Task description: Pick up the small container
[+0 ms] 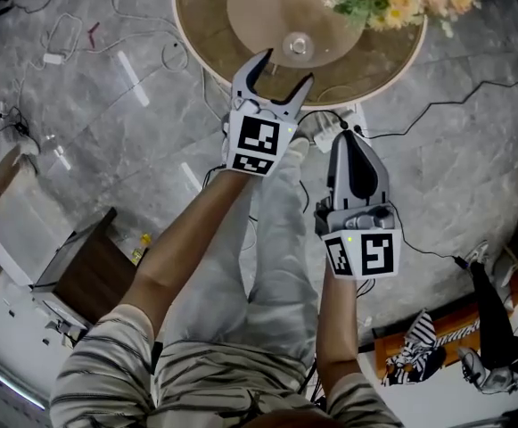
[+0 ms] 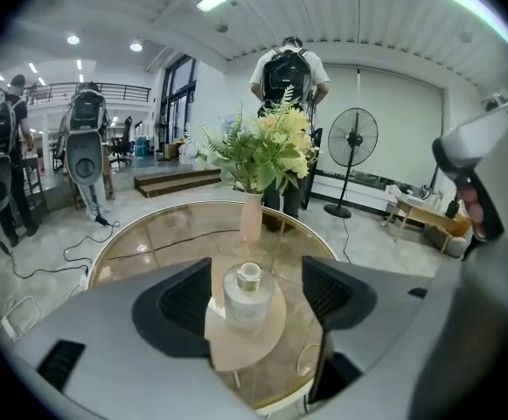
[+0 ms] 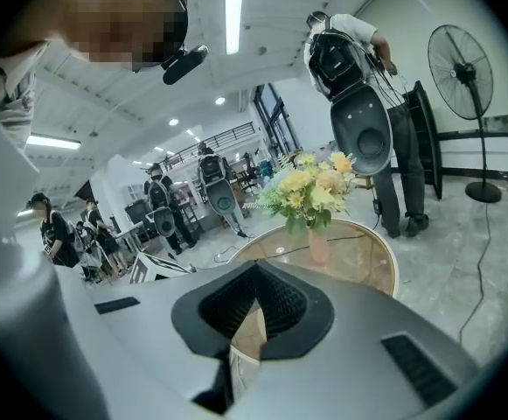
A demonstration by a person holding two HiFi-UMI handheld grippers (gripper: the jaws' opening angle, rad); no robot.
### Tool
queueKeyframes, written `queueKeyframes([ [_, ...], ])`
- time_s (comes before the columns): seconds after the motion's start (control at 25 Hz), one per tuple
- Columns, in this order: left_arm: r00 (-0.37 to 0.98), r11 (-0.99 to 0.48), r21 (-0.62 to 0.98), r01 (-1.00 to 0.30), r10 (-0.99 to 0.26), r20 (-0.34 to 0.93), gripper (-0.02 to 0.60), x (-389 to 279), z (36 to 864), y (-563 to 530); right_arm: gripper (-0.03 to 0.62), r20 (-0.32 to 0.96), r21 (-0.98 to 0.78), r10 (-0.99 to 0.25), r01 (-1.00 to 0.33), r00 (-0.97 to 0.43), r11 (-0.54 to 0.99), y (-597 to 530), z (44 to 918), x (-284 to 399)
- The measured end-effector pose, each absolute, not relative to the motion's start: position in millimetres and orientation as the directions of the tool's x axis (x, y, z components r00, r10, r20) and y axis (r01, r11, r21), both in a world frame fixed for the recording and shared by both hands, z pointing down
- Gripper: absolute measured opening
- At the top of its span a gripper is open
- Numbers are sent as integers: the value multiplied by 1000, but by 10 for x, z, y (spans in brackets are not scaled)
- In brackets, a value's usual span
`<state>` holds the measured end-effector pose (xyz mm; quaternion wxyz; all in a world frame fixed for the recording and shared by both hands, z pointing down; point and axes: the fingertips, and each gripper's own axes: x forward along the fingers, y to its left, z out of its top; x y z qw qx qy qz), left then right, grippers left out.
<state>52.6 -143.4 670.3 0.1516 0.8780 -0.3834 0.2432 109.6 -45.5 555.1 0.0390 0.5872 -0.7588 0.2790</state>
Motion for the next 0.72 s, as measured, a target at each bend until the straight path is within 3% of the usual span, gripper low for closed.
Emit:
queueKeyframes([
  [0.4,554,-673,3,-740,-606,572,396,693,7212,-1717,0,402,-388,-864,-911,-303,139,-538,5762,1196],
  [0.72,549,-692,0,-722,-572,609,414,828,7622,-1863,2,424,-404,-854,-907,-303,121,-567,5935,1241],
])
